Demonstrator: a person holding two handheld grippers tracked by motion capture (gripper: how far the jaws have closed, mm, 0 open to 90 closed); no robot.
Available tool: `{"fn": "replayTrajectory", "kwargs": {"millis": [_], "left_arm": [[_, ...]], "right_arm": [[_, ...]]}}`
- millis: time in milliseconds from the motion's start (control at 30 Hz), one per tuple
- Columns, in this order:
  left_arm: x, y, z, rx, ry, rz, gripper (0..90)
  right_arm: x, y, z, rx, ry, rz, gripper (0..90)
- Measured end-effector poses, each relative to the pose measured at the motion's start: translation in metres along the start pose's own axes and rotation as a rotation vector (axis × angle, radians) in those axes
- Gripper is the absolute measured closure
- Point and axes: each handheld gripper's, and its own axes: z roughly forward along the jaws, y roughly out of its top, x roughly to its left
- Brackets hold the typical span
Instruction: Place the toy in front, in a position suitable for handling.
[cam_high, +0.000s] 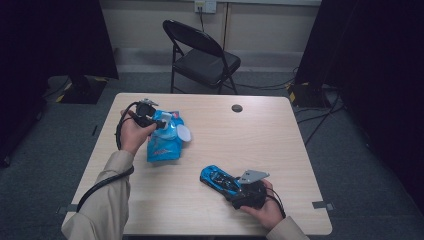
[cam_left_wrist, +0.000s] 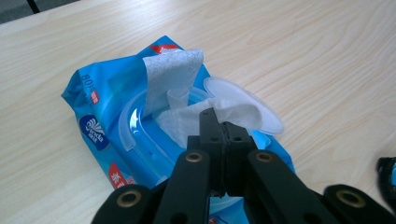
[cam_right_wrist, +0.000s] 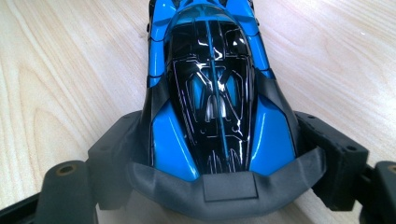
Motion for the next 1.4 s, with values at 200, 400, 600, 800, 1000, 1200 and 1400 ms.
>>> {"fn": "replayTrajectory", "kwargs": {"millis": [200, 400, 600, 800, 1000, 1200, 1400], "left_arm": [[-0.001, 0.004, -0.008, 0.001, -0.008, -0.008, 90.0], [0.0, 0.008, -0.017, -0.01, -0.012, -0.013, 90.0], [0.001, 0.016, -0.028, -0.025, -0.015, -0.012, 90.0], [0.0, 0.024, -0.038, -0.05, -0.015, -0.014, 90.0], [-0.003, 0.032, -0.049, -0.06, -0.031, -0.015, 90.0], [-0.005, 0.038, -0.059, -0.067, -0.034, -0.024, 90.0], [-0.006, 0.043, -0.071, -0.079, -0.034, -0.02, 90.0]], "right_arm": [[0.0, 0.0, 0.0, 0.001, 0.001, -0.001, 22.0], [0.0, 0.0, 0.0, 0.0, 0.001, -0.001, 22.0], [0.0, 0.0, 0.0, 0.001, 0.001, -0.001, 22.0], [0.0, 0.0, 0.0, 0.0, 0.001, -0.001, 22.0], [0.0, 0.0, 0.0, 0.001, 0.001, -0.001, 21.9], [0.0, 0.0, 0.0, 0.001, 0.001, 0.0, 21.9], [0.0, 0.0, 0.0, 0.0, 0.001, -0.001, 22.0]]}}
